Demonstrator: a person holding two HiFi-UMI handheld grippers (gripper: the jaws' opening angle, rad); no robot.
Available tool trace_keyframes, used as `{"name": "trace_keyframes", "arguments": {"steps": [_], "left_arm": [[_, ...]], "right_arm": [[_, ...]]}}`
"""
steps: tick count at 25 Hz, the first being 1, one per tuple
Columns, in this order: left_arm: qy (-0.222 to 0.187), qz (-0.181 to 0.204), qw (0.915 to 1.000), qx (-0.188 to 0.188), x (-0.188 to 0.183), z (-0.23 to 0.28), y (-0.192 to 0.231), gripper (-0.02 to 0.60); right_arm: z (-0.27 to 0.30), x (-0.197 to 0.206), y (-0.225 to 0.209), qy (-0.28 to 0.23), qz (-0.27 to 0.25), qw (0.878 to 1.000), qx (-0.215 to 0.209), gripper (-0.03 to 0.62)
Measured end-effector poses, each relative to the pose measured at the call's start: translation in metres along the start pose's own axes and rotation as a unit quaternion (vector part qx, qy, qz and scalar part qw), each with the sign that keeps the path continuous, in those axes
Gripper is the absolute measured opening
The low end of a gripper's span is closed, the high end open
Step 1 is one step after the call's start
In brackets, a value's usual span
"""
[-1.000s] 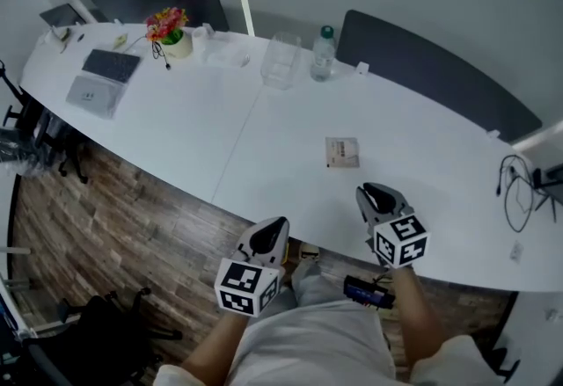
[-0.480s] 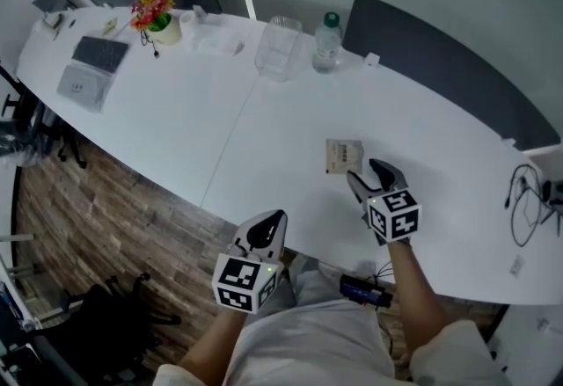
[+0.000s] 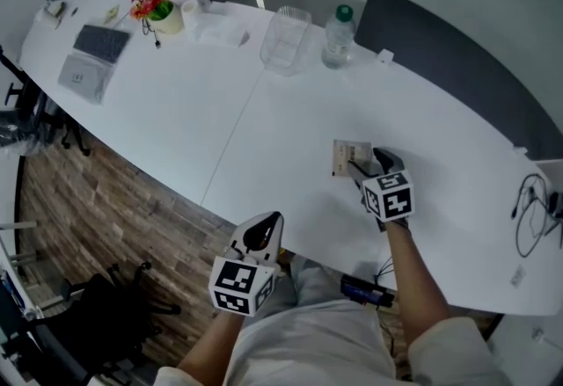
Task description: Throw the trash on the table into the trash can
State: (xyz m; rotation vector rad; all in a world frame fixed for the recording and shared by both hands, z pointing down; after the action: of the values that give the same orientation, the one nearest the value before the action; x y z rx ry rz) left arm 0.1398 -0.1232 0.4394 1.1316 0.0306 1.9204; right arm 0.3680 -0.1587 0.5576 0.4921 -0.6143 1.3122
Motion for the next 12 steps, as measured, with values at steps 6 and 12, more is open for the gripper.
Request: {"name": "trace_keyframes", "arguments": {"steps": [6, 12], "left_arm": [[-0.003, -0.009, 0.9998, -0.016, 0.000, -0.002, 0.010, 0.000], [-0.009, -0.018, 0.9994, -0.027, 0.000, -0.005, 0.016, 0.000]], "right_arm": [[0.014, 0.010, -0.001, 0.029, -0.012, 0.999, 0.006, 0.298], [0.016, 0.011, -0.004, 0.039, -0.030, 0.998, 0.027, 0.267]]}}
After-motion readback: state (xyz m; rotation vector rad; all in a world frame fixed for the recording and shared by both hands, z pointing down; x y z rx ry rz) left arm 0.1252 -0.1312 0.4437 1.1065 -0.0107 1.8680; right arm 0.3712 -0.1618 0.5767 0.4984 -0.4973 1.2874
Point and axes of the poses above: the fingertips, and each gripper's own axes: z forward along the fingers, y to its left, x out of its underside, the point moved 1 cm from there along -z, backward along the fingers, and after that the axes turned 9 degrees about -z, right-handed, at the moved point
